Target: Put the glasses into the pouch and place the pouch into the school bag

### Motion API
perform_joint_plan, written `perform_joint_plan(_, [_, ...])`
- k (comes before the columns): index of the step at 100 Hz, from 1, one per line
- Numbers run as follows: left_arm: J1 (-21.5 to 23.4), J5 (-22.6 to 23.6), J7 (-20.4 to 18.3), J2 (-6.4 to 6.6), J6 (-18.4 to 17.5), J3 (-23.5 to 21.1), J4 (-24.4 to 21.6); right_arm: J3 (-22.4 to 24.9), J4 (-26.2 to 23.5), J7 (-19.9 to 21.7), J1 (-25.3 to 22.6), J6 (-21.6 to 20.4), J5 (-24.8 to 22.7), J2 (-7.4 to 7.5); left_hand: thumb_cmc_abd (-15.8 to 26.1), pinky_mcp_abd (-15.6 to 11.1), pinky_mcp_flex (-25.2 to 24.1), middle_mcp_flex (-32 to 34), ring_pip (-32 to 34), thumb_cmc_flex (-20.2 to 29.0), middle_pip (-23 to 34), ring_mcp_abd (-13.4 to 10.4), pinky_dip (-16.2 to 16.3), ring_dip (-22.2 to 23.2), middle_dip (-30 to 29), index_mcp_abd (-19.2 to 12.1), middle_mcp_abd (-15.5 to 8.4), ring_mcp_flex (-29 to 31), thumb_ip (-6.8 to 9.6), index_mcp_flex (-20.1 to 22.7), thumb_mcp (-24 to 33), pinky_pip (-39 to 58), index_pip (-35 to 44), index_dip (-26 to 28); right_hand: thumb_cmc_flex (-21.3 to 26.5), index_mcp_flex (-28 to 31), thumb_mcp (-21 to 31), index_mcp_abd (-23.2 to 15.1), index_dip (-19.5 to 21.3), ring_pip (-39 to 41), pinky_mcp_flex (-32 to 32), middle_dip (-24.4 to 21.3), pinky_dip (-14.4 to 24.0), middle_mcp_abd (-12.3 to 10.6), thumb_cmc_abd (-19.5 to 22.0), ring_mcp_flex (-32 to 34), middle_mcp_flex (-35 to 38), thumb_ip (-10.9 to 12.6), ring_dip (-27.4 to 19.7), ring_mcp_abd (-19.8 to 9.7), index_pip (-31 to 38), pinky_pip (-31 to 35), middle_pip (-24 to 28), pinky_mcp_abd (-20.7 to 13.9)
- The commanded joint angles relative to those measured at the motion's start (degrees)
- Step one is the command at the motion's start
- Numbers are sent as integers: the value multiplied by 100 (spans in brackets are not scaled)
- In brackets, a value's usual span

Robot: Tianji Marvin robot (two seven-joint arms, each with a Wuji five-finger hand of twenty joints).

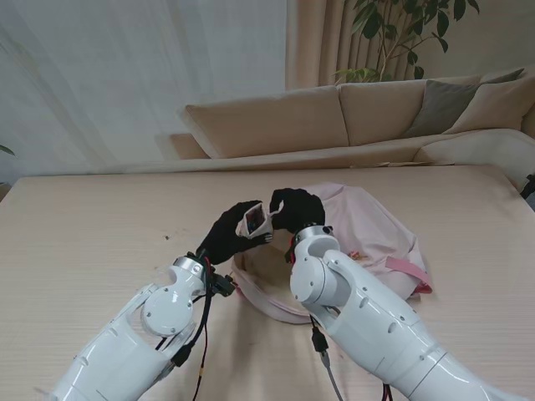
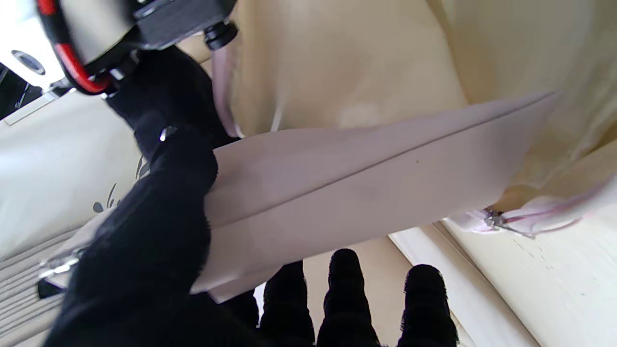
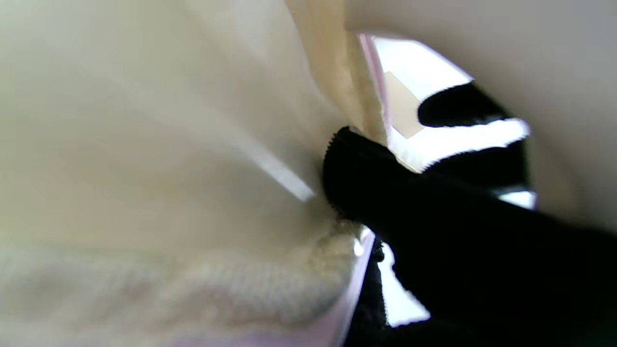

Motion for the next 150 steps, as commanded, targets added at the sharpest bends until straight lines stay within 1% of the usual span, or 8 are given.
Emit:
perform_joint_plan(1, [-99, 159, -132, -20, -57, 65, 123, -18, -43, 56, 27, -12, 10, -53, 812, -197, -46, -243, -128, 415, 10, -261, 101, -115, -177, -641, -253, -151, -282, 568, -29, -246, 623, 117, 160, 134, 129, -63, 151, 200, -23, 169, 136, 394, 144, 174, -16, -57, 104, -92, 150, 191, 212, 133])
perform_joint_plan(40, [-878, 465, -332, -85, -311, 859, 1151, -2, -109, 181, 45, 87, 152, -57, 914, -351, -71, -285, -798, 591, -532, -371, 168, -171, -572, -705, -347, -324, -290, 713, -233, -1101, 534, 161, 196, 113, 140, -102, 310, 265, -84, 279, 156, 412, 143, 108, -74, -56, 170, -93, 167, 194, 248, 161])
perform_joint_plan(44, [-950, 460, -330, -108, -323, 943, 1240, -1, -106, 191, 48, 82, 147, -53, 923, -394, -122, -309, -867, 628, -586, -398, 171, -177, -600, -491, -354, -377, -290, 706, -225, -1199, 528, 161, 193, 112, 139, -106, 320, 263, -101, 283, 155, 412, 145, 94, -76, -58, 174, -86, 162, 188, 245, 154])
perform_joint_plan(58, [-1232, 965, -199, -121, -469, 1263, 1560, 19, -126, 188, 34, 82, 166, -54, 1083, -375, -91, -302, -1048, 789, -716, -371, 589, 13, -629, -475, -341, -392, -271, 616, -536, -1609, 501, 309, 206, 108, 130, -122, 343, 283, -166, 308, 166, 413, 167, 60, -99, -57, 194, -78, 145, 193, 250, 127])
perform_joint_plan(98, [-1878, 1265, -135, -305, -753, 2064, 2365, 60, -206, 351, -1, 25, 122, 21, 409, -268, 23, -286, -1042, 361, -494, -248, 902, 84, -403, -870, -255, -420, -122, 1138, -10, -2049, 374, -82, 200, 100, 119, -150, 411, 301, -219, 339, 178, 404, 171, 29, -112, -53, 220, -88, 141, 191, 258, 102])
perform_joint_plan(117, [-1886, 1625, -179, -211, -429, 2162, 2234, 77, -305, 614, -30, -85, -69, 154, 109, -173, 119, -288, -947, 144, -344, -114, 893, 78, -310, -745, 23, -388, -76, 1084, 142, -2052, 262, -607, 174, 88, 86, -169, 428, 342, -270, 369, 186, 389, 216, -11, -144, -60, 246, -121, 122, 191, 286, 64])
perform_joint_plan(131, [-1824, 1713, -246, -149, -265, 2135, 2113, 122, -395, 801, -96, -148, -80, 226, 26, -118, 135, -369, -1028, -1130, -735, -20, 985, 44, -401, -44, 87, -444, -31, 619, 793, -1999, -905, -1208, 181, 68, 47, -193, 446, 352, -328, 369, 187, 378, 258, -66, -181, -53, 261, -132, 114, 179, 291, 40])
perform_joint_plan(150, [-1658, 1975, -414, 19, -1, 2019, 1818, 182, -449, 922, -176, -225, -118, 289, -496, -107, 69, -719, -1283, -1632, -1675, 76, 1063, 12, -331, 53, 152, -541, -214, -475, -28, -2000, -2507, -2529, 185, 51, 16, -192, 458, 358, -338, 362, 191, 381, 275, -75, -185, -44, 270, -135, 106, 183, 304, 33])
